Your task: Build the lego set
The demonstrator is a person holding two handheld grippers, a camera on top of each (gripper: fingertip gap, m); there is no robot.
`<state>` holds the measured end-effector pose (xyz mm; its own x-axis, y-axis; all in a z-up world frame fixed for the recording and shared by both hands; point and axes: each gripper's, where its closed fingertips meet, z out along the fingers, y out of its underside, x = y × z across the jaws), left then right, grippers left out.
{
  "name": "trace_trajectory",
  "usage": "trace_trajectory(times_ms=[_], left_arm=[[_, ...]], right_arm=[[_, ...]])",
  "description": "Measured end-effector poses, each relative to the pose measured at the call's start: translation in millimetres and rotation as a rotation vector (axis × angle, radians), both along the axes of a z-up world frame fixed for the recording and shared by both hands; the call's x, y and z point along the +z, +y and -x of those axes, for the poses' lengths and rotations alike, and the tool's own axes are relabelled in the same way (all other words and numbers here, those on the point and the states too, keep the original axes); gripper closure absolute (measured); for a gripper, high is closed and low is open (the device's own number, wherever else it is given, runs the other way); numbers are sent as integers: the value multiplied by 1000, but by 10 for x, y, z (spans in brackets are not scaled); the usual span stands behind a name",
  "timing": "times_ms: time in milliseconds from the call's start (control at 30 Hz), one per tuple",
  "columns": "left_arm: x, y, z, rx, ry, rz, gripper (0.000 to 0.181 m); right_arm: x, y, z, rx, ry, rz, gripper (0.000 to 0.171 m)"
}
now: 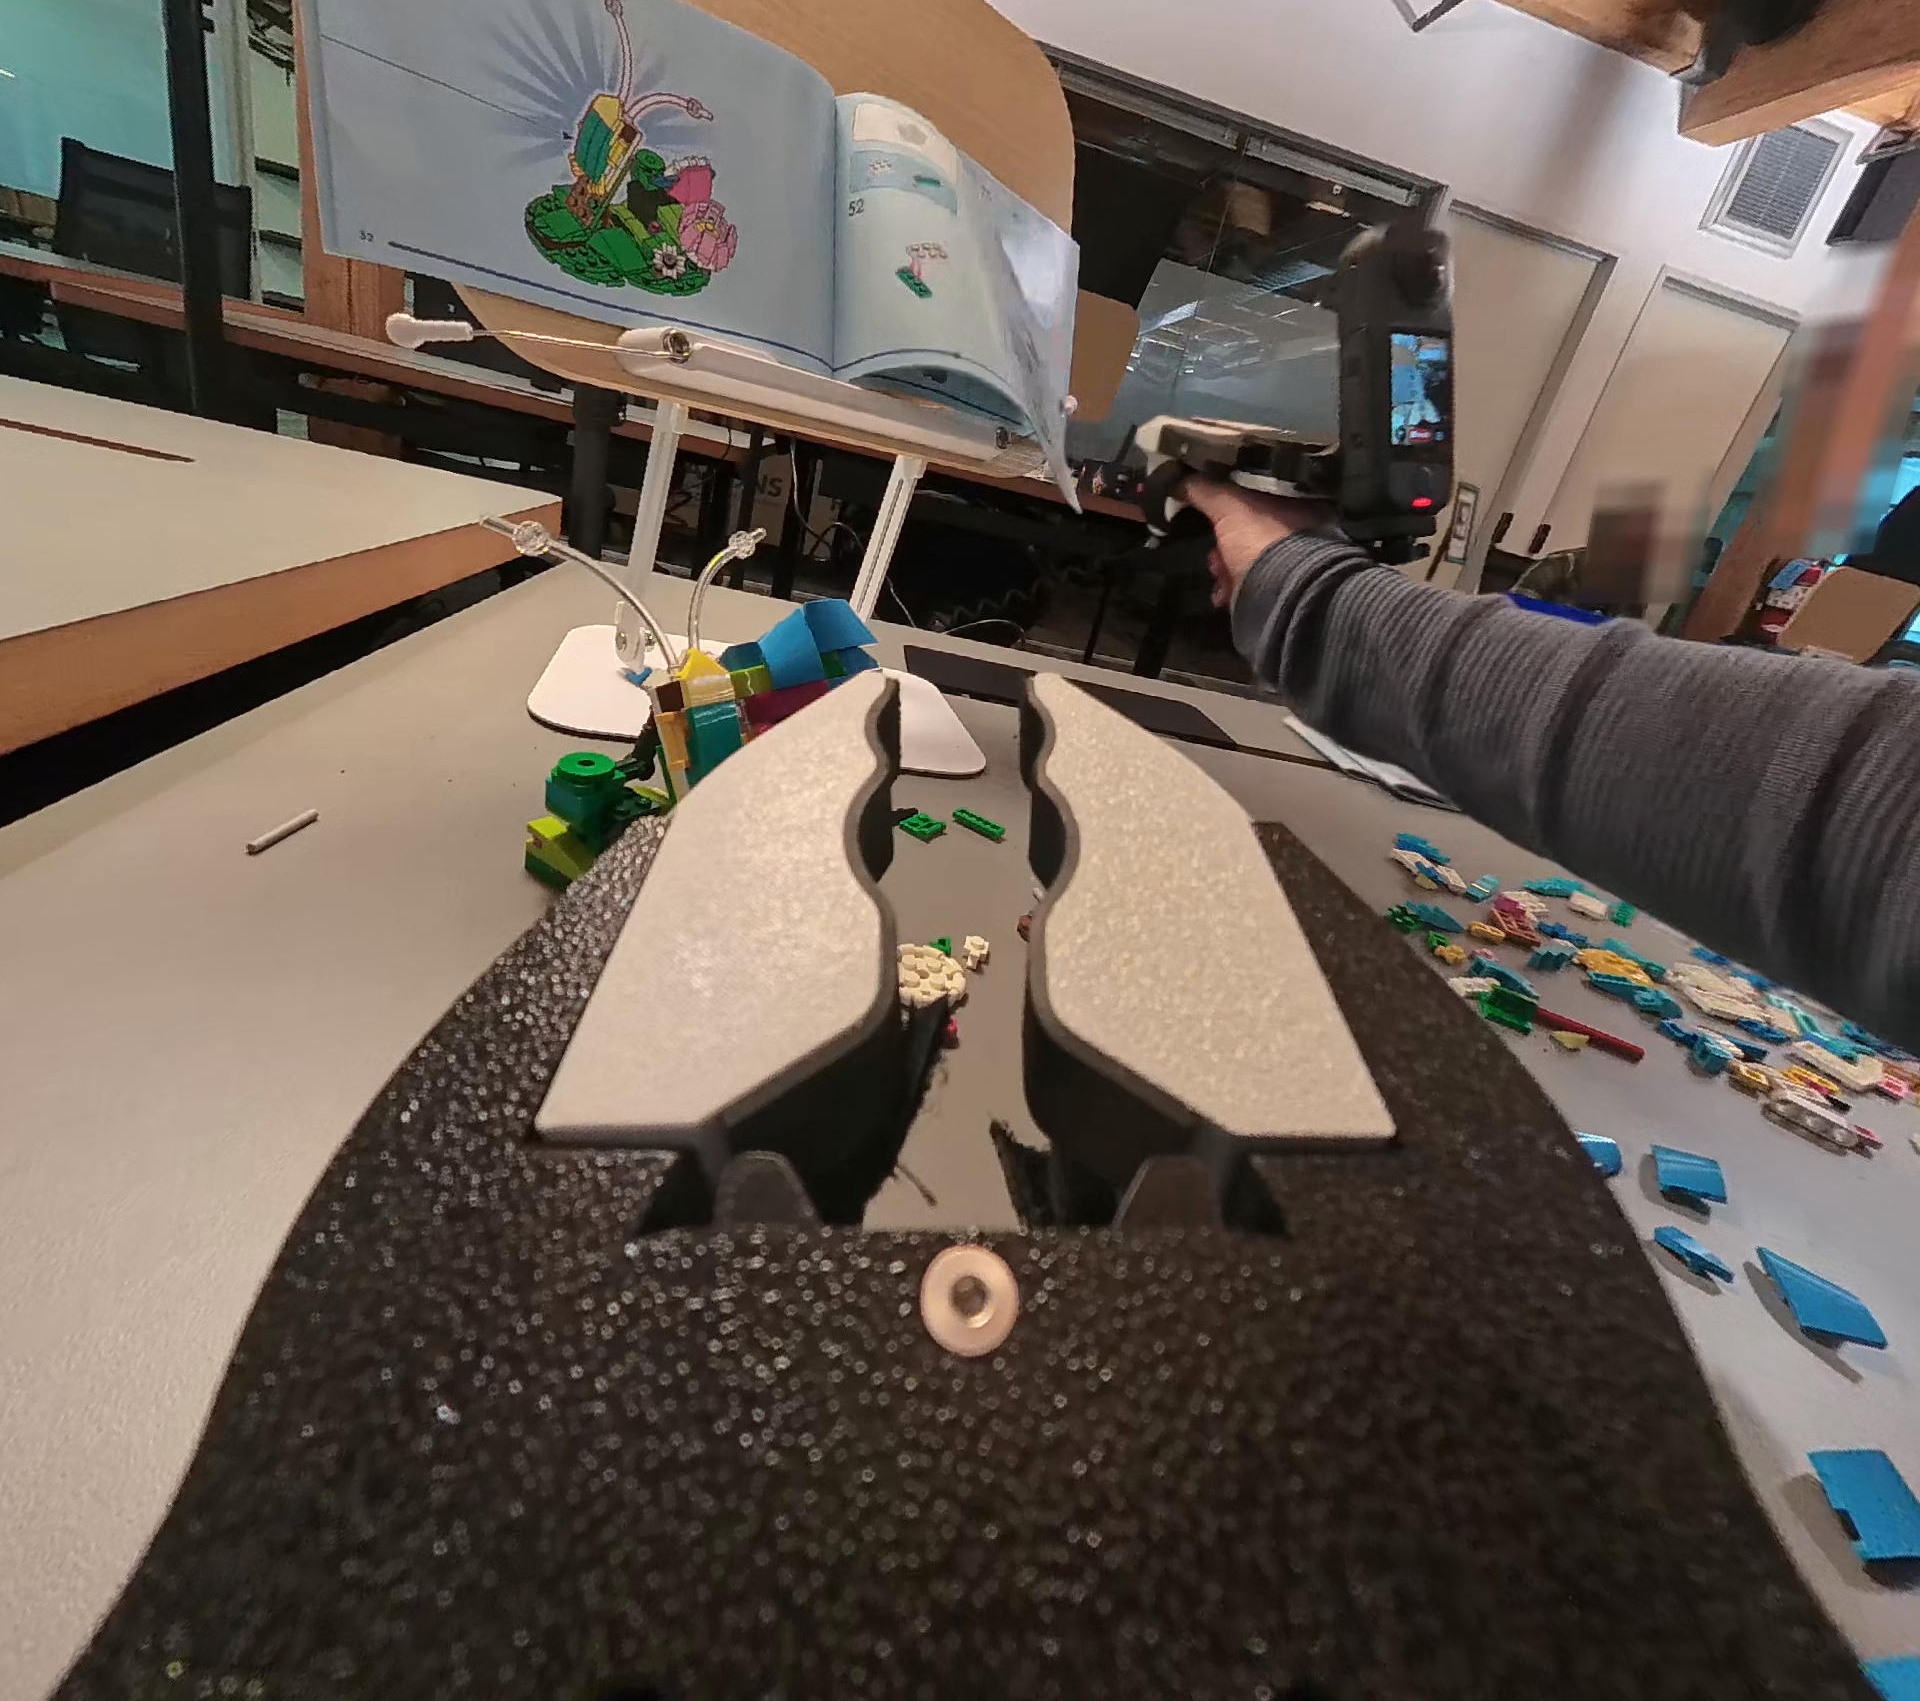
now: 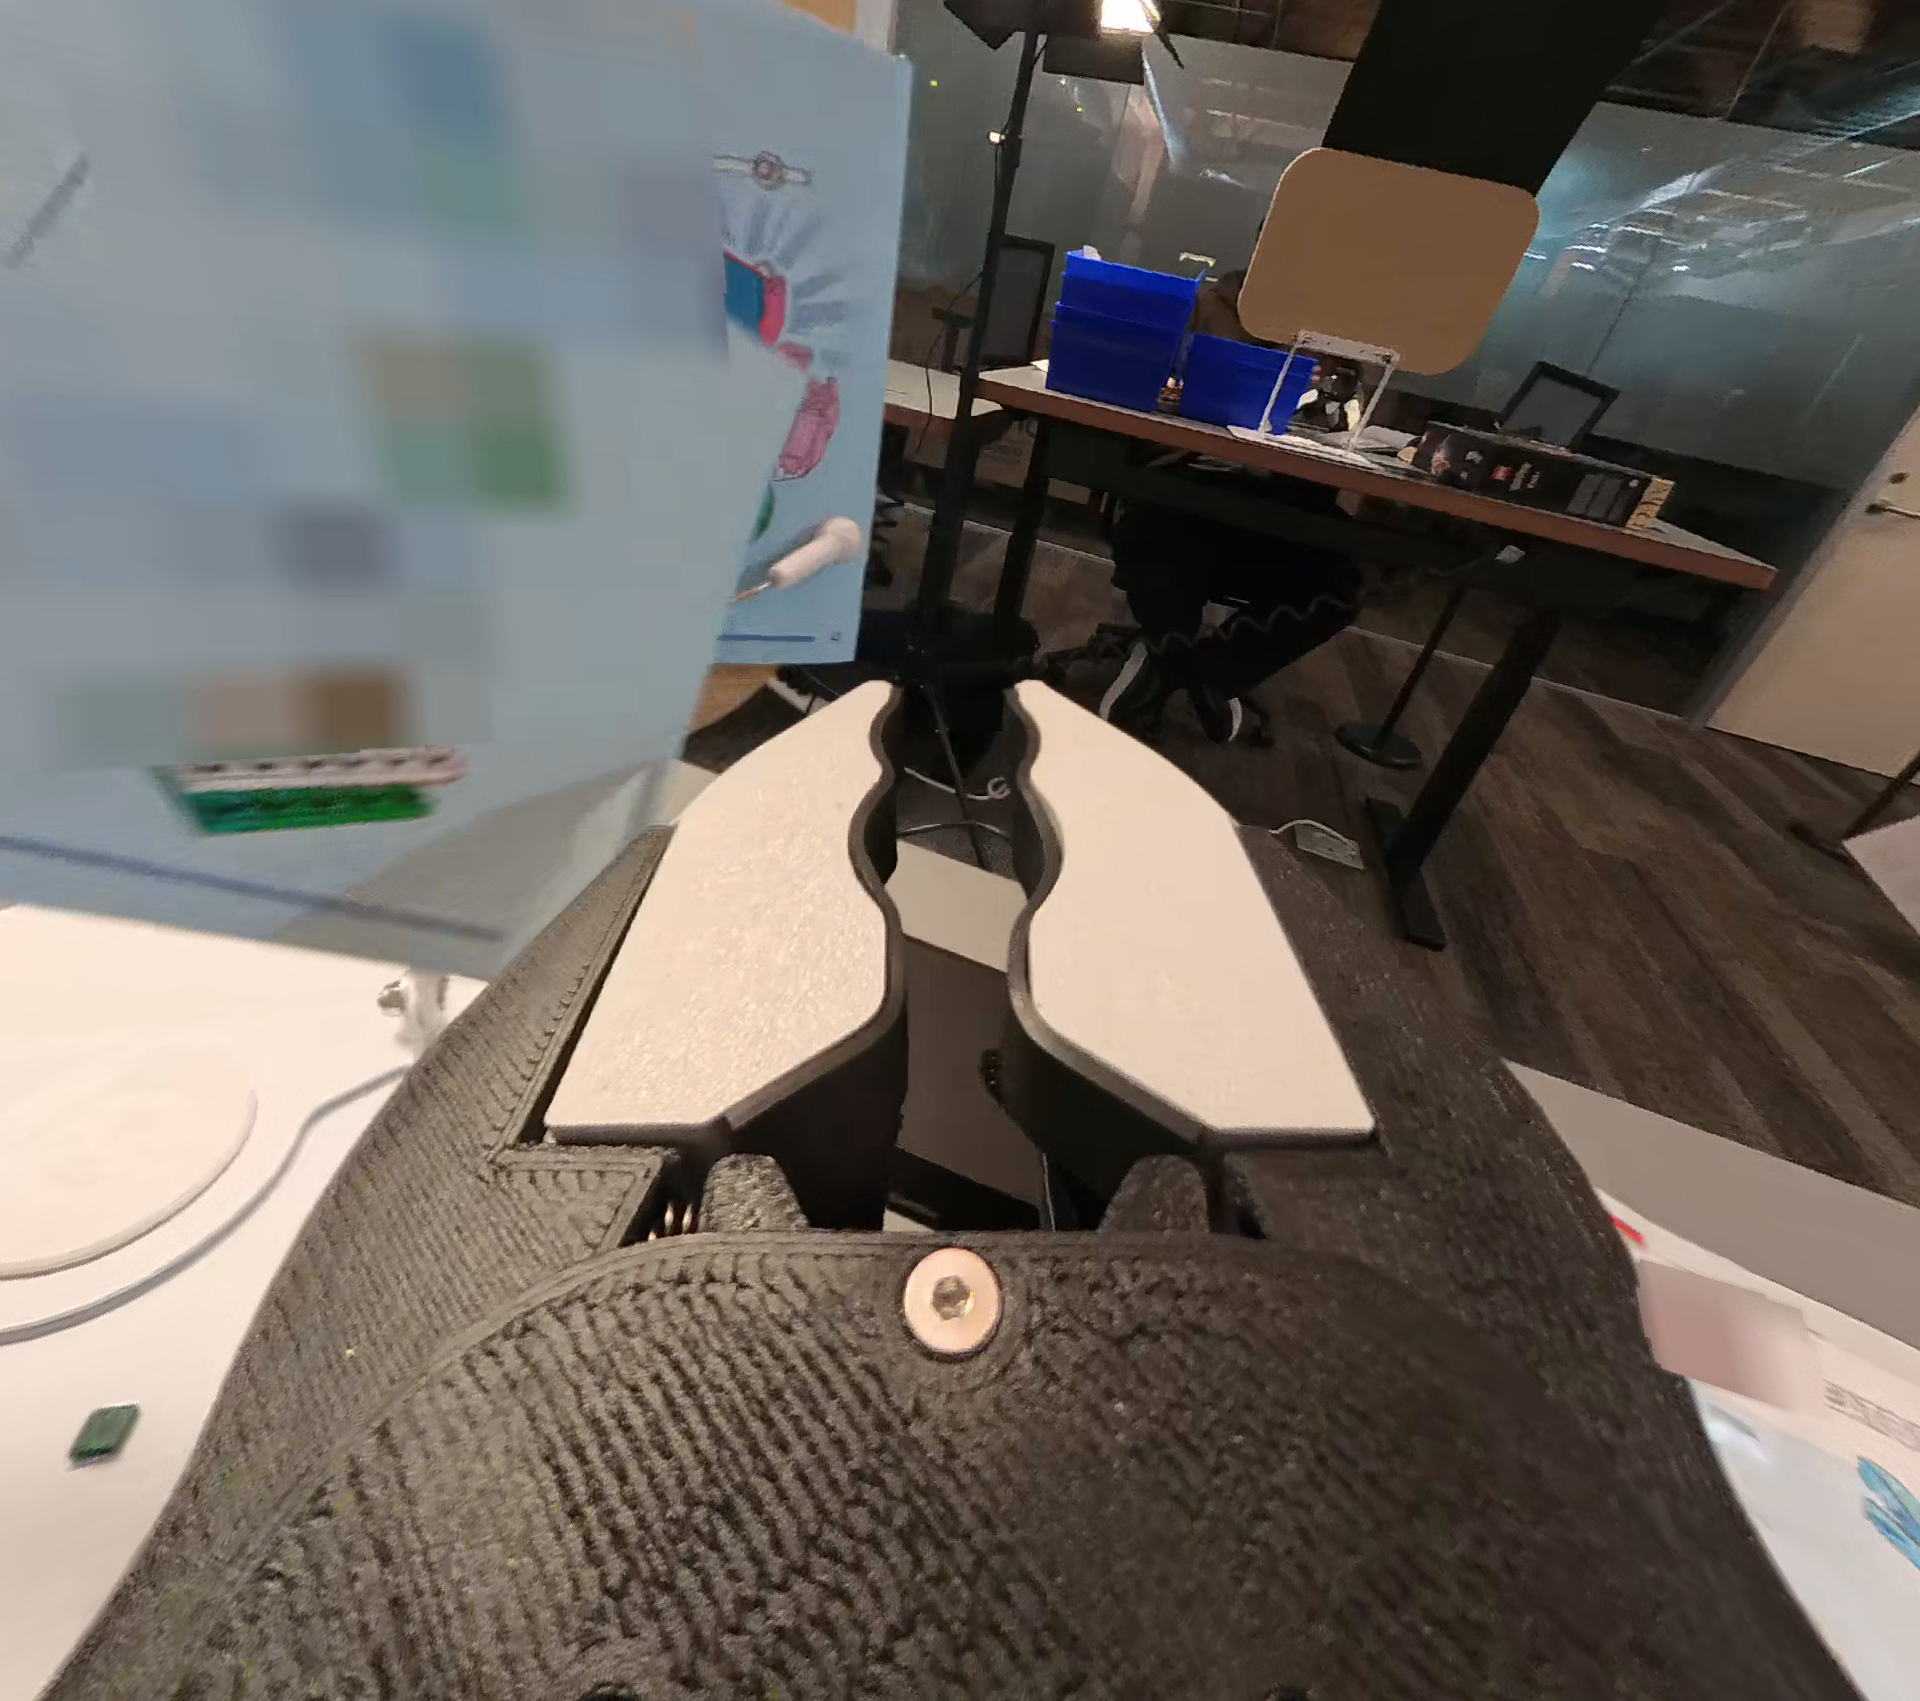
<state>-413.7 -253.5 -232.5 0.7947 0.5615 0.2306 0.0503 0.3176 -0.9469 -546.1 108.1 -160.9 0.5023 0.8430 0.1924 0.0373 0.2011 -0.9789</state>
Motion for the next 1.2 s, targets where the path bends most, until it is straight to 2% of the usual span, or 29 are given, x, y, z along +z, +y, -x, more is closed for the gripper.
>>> trace_trajectory(times_ms=[167, 267, 367, 533, 633, 733, 900, 967, 1067, 1200], left_arm=[[0, 6, -1, -1, 0, 1, 160], [2, 5, -1, 0, 1, 0, 160], [2, 6, -2, 2, 3, 2, 160], [1, 18, -10, 6, 13, 15, 160], [0, 29, -18, 5, 19, 23, 160], [1, 35, -26, 3, 24, 27, 160], [3, 44, -37, -3, 29, 29, 160], [13, 44, -53, -4, 41, 29, 159], [31, 51, -90, -4, 70, 33, 157], [49, 50, -146, 18, 121, 61, 151]], right_arm=[[238, -42, -494, 55, 31, -49, 155], [389, -329, -847, 194, 50, -118, 154], [469, -698, -991, 340, 25, -213, 157], [284, -1482, -630, 603, -127, -254, 158], [258, -1851, -321, 654, -111, -296, 159], [207, -2034, 14, 630, -108, -305, 161], [186, -1921, 260, 538, -95, -261, 162], [288, -1816, 122, 524, -42, -241, 162], [405, -1451, -209, 497, 55, -131, 162], [300, -1163, -584, 777, 109, 144, 149]])
